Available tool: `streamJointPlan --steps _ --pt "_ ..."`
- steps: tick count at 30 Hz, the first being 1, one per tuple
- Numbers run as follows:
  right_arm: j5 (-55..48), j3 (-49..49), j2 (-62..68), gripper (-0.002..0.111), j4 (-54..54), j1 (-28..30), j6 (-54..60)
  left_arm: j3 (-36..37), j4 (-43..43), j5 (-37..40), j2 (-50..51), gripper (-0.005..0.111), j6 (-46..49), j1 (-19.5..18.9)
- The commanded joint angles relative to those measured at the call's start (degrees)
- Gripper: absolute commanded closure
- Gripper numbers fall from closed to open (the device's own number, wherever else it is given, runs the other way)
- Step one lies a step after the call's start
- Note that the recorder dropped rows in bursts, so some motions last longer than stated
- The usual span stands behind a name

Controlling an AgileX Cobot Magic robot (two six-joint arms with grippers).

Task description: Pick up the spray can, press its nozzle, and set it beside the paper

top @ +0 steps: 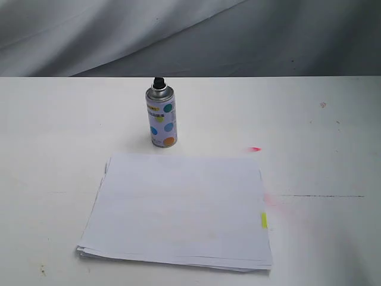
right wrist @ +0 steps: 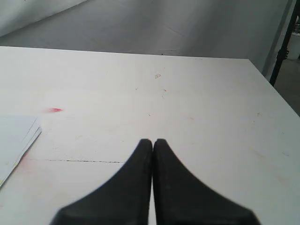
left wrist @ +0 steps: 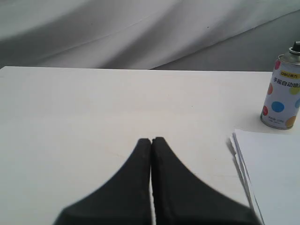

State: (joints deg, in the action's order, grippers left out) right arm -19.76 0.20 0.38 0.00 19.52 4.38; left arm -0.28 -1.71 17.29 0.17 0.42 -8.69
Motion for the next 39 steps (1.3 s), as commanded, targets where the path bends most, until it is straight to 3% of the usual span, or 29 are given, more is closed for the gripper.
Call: streamJointPlan --steps 1,18,24,31,39 --pt "0.21 -0.2 -0.38 0.108 0.43 0.45 -0.15 0.28 -0.19 -0.61 -0.17 0.106 0.0 0.27" --pt "0.21 -0.2 -0.38 0.108 0.43 0.45 -0.15 0.28 0.09 -1.81 -0.17 0.106 0.13 0.27" --pt "0.21 -0.2 -0.38 0.108 0.43 0.45 -0.15 0.28 0.15 -11.12 -0.17 0.106 0.03 0.27" --pt "0.21 -0.2 -0.38 0.108 0.33 0.45 -0.15 0.28 0.15 -29.87 -0.17 0.106 0.03 0.27" --pt "0.21 -0.2 -0.38 0.108 0.33 0.45 -0.15 0.28 0.15 -34.15 -0.17 0.106 0.03 0.27"
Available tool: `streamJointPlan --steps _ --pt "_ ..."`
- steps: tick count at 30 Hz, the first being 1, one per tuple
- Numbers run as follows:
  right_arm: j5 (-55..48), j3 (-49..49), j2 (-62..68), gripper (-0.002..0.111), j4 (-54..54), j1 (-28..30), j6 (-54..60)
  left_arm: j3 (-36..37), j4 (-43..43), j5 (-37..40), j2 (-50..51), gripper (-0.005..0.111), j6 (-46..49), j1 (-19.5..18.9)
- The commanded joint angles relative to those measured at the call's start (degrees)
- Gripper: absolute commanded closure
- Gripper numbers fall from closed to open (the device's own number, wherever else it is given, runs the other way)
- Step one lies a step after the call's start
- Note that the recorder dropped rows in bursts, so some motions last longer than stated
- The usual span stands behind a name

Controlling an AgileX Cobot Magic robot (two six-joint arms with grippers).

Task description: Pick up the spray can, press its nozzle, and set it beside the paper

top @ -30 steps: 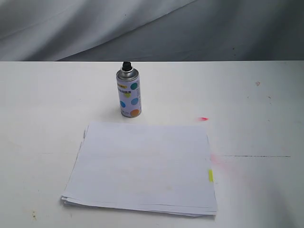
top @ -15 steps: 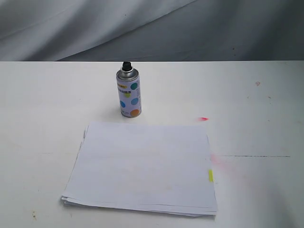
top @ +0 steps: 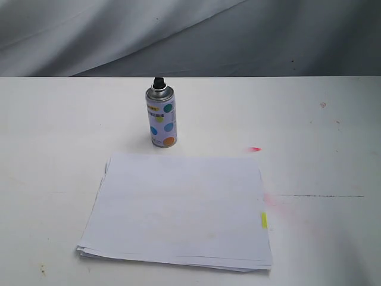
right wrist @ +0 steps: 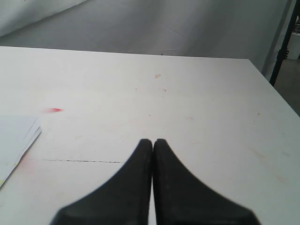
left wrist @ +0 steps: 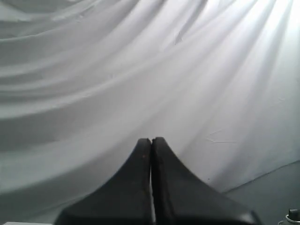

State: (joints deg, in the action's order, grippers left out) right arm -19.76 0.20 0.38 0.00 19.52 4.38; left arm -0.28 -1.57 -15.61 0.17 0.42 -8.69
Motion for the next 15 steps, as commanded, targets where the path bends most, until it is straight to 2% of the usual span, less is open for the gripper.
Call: streamJointPlan --steps 1,6,10,15 --pt "0.21 -0.2 -0.38 0.108 0.33 0.45 -0.15 0.28 0.0 -1.58 -0.17 0.106 0.03 0.27" --pt "0.21 -0.2 -0.38 0.108 0.33 0.45 -0.15 0.11 0.0 -5.31 -0.17 0.106 -2.18 0.27" --pt "0.21 -0.2 -0.38 0.108 0.33 0.45 -0.15 -7.33 0.0 1.69 1.04 0.106 -2.34 0.27" --pt "0.21 -0.2 -0.38 0.108 0.33 0.45 -0.15 -20.55 0.0 10.84 12.7 0.106 -2.18 0.27"
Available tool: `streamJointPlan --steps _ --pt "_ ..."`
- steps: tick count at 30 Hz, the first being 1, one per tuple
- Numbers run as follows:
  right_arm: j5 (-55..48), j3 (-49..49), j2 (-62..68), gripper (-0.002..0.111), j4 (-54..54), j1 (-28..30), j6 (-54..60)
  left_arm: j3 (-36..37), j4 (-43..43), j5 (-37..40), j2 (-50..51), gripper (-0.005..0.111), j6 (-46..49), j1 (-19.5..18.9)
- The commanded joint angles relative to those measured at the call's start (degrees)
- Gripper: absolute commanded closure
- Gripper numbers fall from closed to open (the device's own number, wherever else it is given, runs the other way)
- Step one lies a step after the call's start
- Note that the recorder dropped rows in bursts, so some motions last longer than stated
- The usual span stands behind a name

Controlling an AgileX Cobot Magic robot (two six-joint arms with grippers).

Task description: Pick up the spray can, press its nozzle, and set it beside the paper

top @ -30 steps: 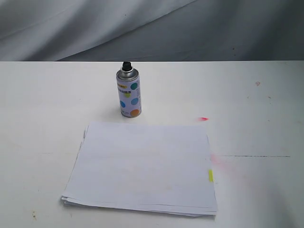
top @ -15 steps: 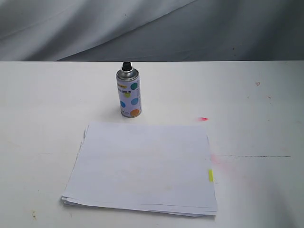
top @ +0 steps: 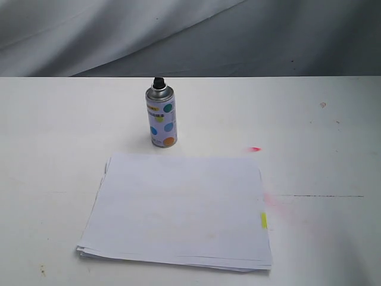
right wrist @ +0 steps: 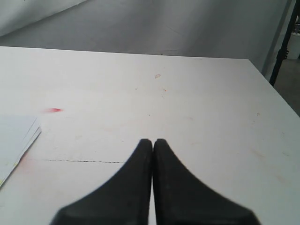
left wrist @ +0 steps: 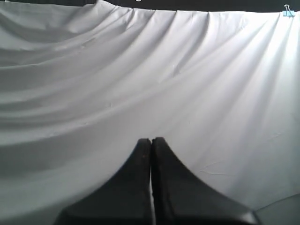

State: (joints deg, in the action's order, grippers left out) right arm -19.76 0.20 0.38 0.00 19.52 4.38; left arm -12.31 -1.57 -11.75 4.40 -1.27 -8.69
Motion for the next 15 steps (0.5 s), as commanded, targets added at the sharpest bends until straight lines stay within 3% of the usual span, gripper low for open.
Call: streamJointPlan --steps 1,4,8,15 --pt "0.21 -0.2 -0.38 0.108 0.33 0.45 -0.15 -11.83 0.0 10.21 12.38 0.106 -0.49 0.27" --pt "0.21 -0.2 -0.38 0.108 0.33 0.45 -0.15 -18.34 -0.26 18.64 21.72 0.106 -0.63 0.27" --pt "0.21 -0.2 -0.38 0.108 0.33 0.45 -0.15 -24.11 -8.21 25.7 32.73 0.106 -0.65 0.27" --pt "0.21 -0.2 -0.38 0.108 0.33 0.45 -0.15 -24.63 -11.55 18.9 44.29 0.106 -0.08 0.27"
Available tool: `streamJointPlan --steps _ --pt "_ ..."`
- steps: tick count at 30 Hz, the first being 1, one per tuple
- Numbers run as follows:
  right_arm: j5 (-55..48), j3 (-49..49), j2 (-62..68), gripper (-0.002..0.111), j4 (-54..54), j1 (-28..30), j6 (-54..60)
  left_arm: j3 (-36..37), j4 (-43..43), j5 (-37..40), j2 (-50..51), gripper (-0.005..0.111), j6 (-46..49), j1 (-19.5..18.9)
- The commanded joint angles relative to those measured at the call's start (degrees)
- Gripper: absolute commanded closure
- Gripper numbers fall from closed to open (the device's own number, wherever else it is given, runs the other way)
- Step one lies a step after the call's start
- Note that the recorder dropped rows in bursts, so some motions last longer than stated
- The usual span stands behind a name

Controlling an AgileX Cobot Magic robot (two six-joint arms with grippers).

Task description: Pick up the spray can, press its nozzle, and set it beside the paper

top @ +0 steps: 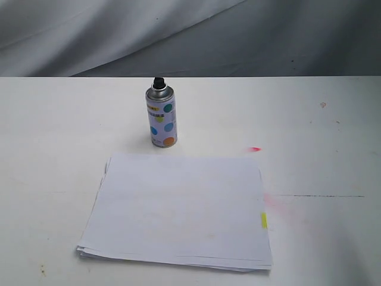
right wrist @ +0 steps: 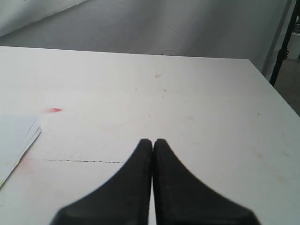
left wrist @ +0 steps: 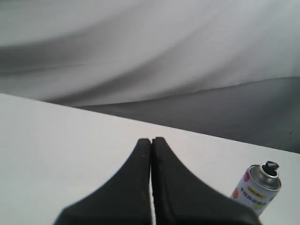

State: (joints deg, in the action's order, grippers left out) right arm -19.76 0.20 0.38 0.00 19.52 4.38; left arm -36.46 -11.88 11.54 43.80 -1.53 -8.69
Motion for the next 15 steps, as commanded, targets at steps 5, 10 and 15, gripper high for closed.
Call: streamJointPlan --steps 5,10,15 --pt "0.21 -0.2 -0.38 0.108 0.33 0.45 -0.15 -0.48 -1.24 -7.69 9.2 0.106 0.03 0.27" --pt "0.21 -0.2 -0.38 0.108 0.33 0.45 -0.15 -0.48 -1.24 -8.96 11.19 0.106 0.03 0.27" --pt "0.21 -0.2 -0.38 0.108 0.33 0.45 -0.15 -0.48 -1.24 -11.06 13.54 0.106 0.03 0.38"
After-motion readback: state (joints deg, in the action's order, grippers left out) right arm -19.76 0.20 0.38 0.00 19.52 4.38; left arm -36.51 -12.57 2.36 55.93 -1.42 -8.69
